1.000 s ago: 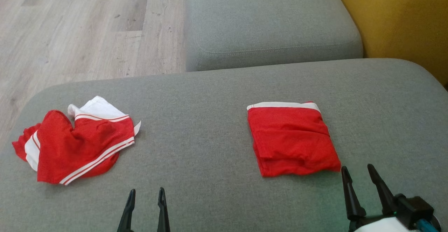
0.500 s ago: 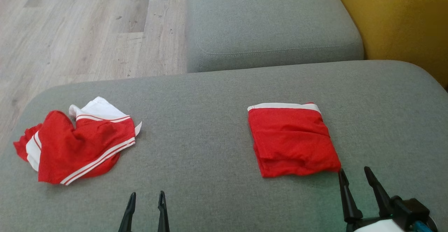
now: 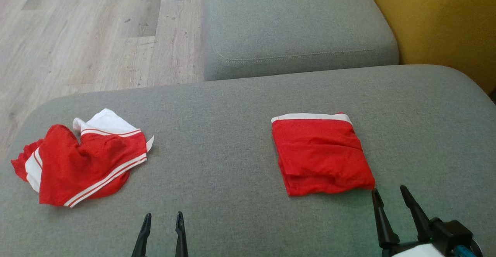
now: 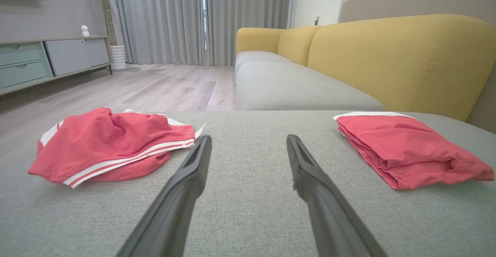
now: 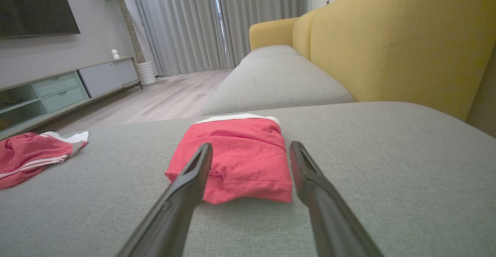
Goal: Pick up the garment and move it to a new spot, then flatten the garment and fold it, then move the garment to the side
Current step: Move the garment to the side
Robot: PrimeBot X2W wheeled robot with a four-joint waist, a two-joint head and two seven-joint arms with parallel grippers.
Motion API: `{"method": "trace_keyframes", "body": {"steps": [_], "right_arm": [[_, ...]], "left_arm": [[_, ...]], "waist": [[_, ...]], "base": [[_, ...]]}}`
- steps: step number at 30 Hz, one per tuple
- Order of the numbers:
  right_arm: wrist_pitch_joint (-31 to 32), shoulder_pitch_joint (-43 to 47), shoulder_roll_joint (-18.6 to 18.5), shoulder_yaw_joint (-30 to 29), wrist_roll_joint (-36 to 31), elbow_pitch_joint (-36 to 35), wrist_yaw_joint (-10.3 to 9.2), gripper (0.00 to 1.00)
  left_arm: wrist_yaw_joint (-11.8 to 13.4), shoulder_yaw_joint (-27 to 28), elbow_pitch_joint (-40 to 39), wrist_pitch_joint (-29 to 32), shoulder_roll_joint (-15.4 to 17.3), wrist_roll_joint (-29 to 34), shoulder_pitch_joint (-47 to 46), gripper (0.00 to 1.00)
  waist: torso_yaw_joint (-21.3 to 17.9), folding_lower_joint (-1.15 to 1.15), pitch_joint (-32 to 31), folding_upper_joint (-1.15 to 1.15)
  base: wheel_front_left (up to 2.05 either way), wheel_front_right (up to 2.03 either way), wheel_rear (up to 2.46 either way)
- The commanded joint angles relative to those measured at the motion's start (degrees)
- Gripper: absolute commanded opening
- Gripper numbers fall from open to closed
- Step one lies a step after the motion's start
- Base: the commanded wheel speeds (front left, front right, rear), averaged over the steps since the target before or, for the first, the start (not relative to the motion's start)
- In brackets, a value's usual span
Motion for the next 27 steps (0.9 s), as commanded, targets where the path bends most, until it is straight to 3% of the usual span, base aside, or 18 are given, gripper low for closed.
{"method": "trace_keyframes", "body": {"steps": [1, 13, 22, 27], "right_arm": [[-0.62, -1.56, -1.24, 1.4, -0.32, -1.47, -0.05, 1.0], [-0.62, -2.78, -2.26, 1.75, 1.47, -1.62, -0.05, 1.0], [-0.62, -8.54, -5.01, 2.34, 1.95, -0.55, -0.05, 1.0], [-0.03, -14.52, -7.49, 2.16, 4.6, 3.41, -0.05, 1.0]], "left_arm": [[-0.02, 1.72, -1.51, -0.47, -0.41, 0.05, -2.73, 1.0], [0.09, 0.63, -2.36, -0.47, -0.41, -0.16, -3.73, 1.0], [0.93, -1.33, -4.82, -0.47, -0.41, -0.47, -8.24, 1.0], [0.82, -2.64, -4.99, -0.47, -0.41, 0.01, -12.03, 1.0]], "waist": [[-0.03, 0.0, 0.01, 0.0], [0.43, 0.0, 3.28, 0.0], [1.17, 0.0, 12.69, 0.0], [1.35, 0.0, 17.25, 0.0]], "base": [[0.0, 0.0, 0.0], [0.0, 0.0, 0.0], [0.0, 0.0, 0.0], [0.0, 0.0, 0.0]]}}
